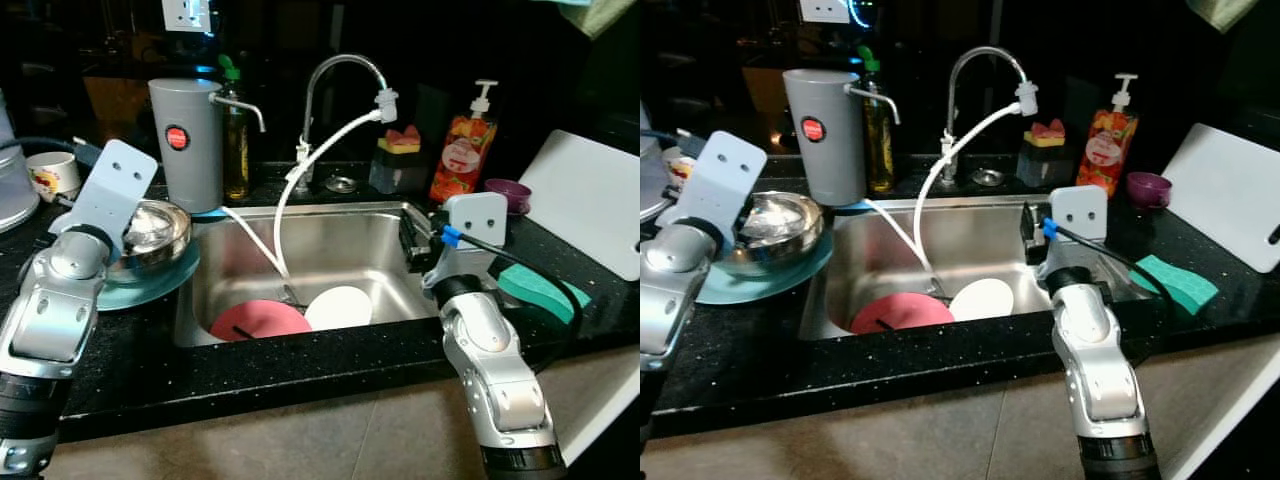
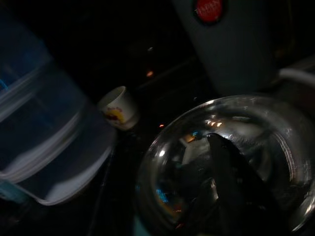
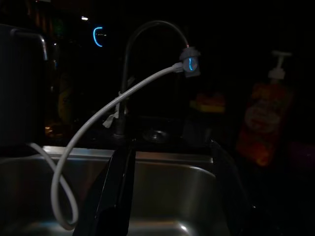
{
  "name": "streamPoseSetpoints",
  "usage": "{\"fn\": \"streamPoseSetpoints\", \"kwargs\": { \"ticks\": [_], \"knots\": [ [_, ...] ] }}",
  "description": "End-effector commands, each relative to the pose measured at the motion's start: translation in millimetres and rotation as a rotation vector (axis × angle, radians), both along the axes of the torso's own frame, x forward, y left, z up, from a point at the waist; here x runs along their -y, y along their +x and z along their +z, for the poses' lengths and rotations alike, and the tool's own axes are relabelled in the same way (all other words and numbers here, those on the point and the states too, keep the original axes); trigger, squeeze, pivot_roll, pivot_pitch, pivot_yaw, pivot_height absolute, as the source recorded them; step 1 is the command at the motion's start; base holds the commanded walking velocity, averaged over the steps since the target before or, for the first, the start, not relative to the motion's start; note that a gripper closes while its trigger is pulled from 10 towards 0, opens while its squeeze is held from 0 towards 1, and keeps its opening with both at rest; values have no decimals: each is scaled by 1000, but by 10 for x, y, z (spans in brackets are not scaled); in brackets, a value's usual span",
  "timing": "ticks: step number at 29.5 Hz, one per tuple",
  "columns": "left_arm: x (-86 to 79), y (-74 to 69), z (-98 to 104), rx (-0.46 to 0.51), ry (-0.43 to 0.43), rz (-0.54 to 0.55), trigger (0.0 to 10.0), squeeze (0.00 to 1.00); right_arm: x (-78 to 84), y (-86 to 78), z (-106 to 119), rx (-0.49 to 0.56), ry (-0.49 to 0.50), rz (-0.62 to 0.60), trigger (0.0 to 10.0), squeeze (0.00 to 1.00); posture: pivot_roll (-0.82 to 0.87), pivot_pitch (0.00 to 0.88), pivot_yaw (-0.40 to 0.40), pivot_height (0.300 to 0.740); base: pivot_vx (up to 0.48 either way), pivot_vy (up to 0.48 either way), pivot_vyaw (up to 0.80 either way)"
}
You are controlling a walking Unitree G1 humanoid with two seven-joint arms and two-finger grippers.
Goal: Kitchen organization
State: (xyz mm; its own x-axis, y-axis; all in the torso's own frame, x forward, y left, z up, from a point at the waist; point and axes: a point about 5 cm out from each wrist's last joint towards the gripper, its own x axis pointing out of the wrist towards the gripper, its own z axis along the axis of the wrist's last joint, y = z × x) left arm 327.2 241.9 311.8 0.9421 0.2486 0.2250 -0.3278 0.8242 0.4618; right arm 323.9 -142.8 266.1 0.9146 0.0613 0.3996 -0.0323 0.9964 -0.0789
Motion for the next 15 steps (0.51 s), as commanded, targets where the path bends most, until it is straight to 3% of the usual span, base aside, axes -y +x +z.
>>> {"fn": "streamPoseSetpoints", "kwargs": {
  "ticks": [1,7,8,9,10,15],
  "knots": [
    [-10,-53,-21,43,-89,32,10000,1000,-17,-18,-10,-2,12,11,10000,0,153,33,-83,740,0,0,0],
    [-17,-82,-118,40,-146,78,10000,1000,-64,-12,-34,-7,-7,36,10000,0,156,28,-88,740,0,0,0],
    [-18,-120,-79,94,-203,97,10000,1000,-65,0,-29,-9,-4,38,10000,0,167,38,-104,740,0,0,0],
    [-24,-156,-46,137,-249,111,10000,188,-73,9,-24,-10,-1,40,10000,0,174,40,-107,740,0,0,0],
    [-33,-266,32,247,-334,131,10000,0,-101,32,-26,-11,-7,55,10000,0,180,40,-110,740,0,0,0],
    [-182,-386,-47,302,-473,269,10000,0,-148,54,-44,-16,-13,77,10000,0,191,50,-122,740,0,0,0]
  ]
}}
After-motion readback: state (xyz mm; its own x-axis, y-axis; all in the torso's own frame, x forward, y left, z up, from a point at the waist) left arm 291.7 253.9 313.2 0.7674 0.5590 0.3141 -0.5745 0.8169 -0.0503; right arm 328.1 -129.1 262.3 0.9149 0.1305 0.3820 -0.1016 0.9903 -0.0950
